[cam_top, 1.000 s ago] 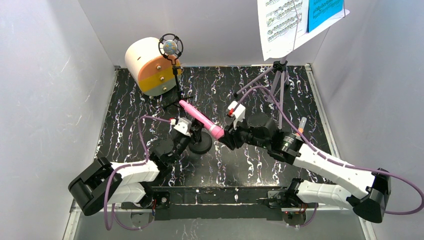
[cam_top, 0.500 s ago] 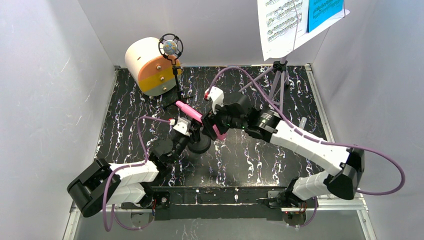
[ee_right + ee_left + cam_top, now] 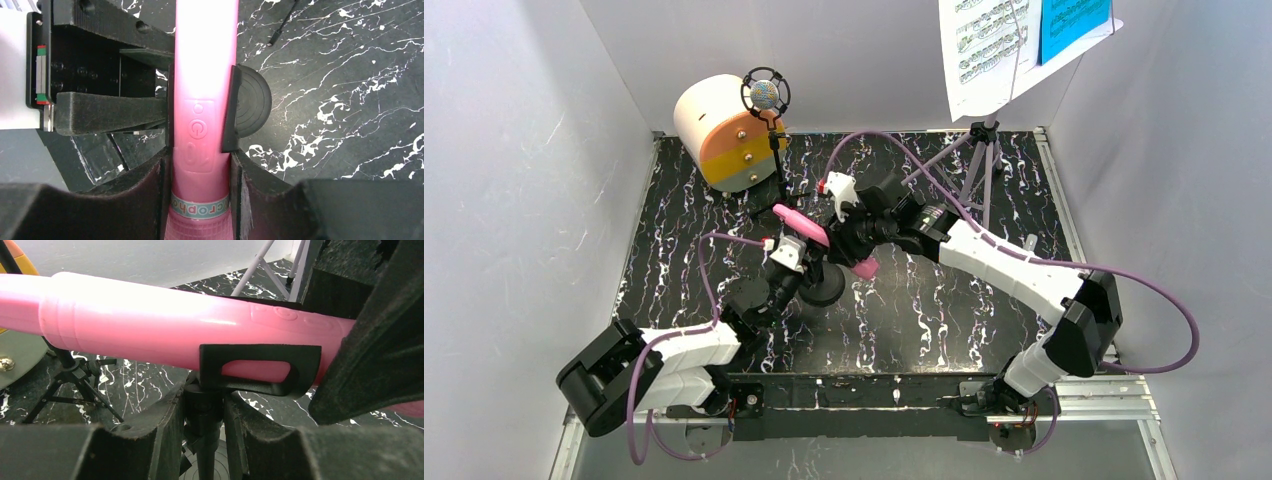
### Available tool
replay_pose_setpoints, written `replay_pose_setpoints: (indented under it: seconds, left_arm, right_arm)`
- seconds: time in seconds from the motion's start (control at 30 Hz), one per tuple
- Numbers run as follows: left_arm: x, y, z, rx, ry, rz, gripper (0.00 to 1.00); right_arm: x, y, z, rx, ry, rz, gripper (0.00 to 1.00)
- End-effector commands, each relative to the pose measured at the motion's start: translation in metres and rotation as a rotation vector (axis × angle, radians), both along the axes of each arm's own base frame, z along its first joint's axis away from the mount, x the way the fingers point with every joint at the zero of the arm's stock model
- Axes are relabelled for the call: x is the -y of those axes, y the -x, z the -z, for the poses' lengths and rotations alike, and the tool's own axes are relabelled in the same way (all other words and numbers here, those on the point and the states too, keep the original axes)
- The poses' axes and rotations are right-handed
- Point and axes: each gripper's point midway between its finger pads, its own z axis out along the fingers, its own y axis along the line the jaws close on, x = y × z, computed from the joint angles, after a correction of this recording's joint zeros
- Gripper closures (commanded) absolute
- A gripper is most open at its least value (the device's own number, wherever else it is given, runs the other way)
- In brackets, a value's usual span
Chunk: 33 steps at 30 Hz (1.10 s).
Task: Pack up the instrument practice props
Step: Remove the microphone from the microphone stand.
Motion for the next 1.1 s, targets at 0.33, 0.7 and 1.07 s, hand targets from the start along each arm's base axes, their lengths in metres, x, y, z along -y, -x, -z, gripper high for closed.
replay_pose_setpoints:
  seconds: [0.33, 0.7, 1.07]
  left_arm:
    - [-0.080, -0.017, 0.019, -0.062, -0.047, -0.429, 1.00]
    - [-0.136, -0.014, 0.023, -0.098, -0.037, -0.730, 1.00]
    - [-0.152, -0.012, 0.022, -0.096, -0.018, -0.791, 1.00]
  right_arm:
    - [0.026, 0.035, 0.035, -0.106, 0.112, -0.124, 0.97]
    - [0.058, 0.047, 0.053, -0.118, 0.195, -0.110, 0.99]
    - [0.074, 0.060, 0.071, -0.155, 0.215, -0.105, 0.99]
